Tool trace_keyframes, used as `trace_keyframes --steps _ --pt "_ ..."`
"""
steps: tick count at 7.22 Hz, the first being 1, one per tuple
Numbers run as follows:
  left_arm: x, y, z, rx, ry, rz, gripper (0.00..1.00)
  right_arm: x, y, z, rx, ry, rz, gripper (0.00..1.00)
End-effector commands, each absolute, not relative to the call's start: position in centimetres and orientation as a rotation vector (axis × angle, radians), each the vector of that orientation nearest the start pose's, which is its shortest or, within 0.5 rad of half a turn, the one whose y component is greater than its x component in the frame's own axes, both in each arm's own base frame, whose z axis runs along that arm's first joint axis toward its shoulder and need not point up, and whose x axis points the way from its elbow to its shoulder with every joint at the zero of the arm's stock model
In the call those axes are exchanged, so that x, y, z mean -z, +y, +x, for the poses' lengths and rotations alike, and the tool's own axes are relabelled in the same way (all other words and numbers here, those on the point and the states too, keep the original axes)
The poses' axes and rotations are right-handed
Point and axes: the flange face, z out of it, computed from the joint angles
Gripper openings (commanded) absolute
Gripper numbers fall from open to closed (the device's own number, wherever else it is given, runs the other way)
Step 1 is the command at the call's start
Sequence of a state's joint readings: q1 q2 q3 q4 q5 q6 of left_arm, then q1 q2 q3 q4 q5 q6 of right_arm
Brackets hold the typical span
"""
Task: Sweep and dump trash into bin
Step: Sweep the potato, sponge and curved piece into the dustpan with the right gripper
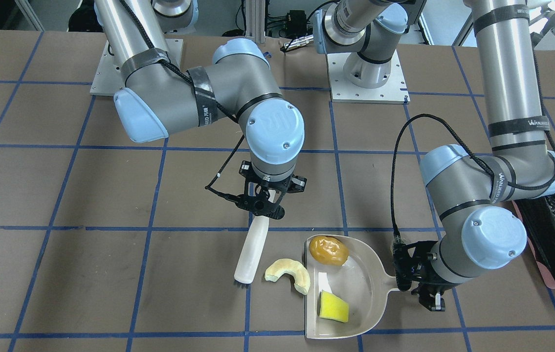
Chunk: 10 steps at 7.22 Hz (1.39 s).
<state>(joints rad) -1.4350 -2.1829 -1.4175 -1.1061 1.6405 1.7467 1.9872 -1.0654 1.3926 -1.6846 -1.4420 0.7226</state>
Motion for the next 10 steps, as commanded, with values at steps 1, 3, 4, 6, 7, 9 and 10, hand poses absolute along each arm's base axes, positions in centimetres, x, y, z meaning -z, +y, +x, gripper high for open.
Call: trace_keyframes --steps 1,3,4,6,7,9,10 --pt "-24.4 -71.1 -3.0 0.067 -2.217 -2.305 0.00 -25.7 -52.4 38.8 -0.400 3.088 0.510 0.00" --pt "-24.2 -71.0 -3.0 0.071 -2.214 -2.303 0.00 -24.0 -51.7 42.0 -0.344 3.092 0.431 0.00" --pt "-24.2 -71.0 -3.0 0.069 -2.213 -2.302 0.00 -22.9 -51.7 43.3 -0.331 3.090 0.420 0.00" --pt "-24.2 -71.1 -3.0 0.071 -2.214 -2.303 0.00 -22.0 -51.7 45.4 -0.333 3.080 0.458 0.00" --pt "-24.2 -71.1 -3.0 0.071 -2.212 -2.304 0.00 -22.5 -52.2 46.0 -0.294 3.059 0.478 0.00" --pt "-24.1 -71.0 -3.0 0.073 -2.213 -2.302 0.00 -22.1 -53.6 49.3 -0.256 3.044 0.496 0.00" --pt "-24.1 -71.0 -3.0 0.073 -2.213 -2.302 0.00 -22.2 -54.4 51.4 -0.229 3.030 0.491 0.00"
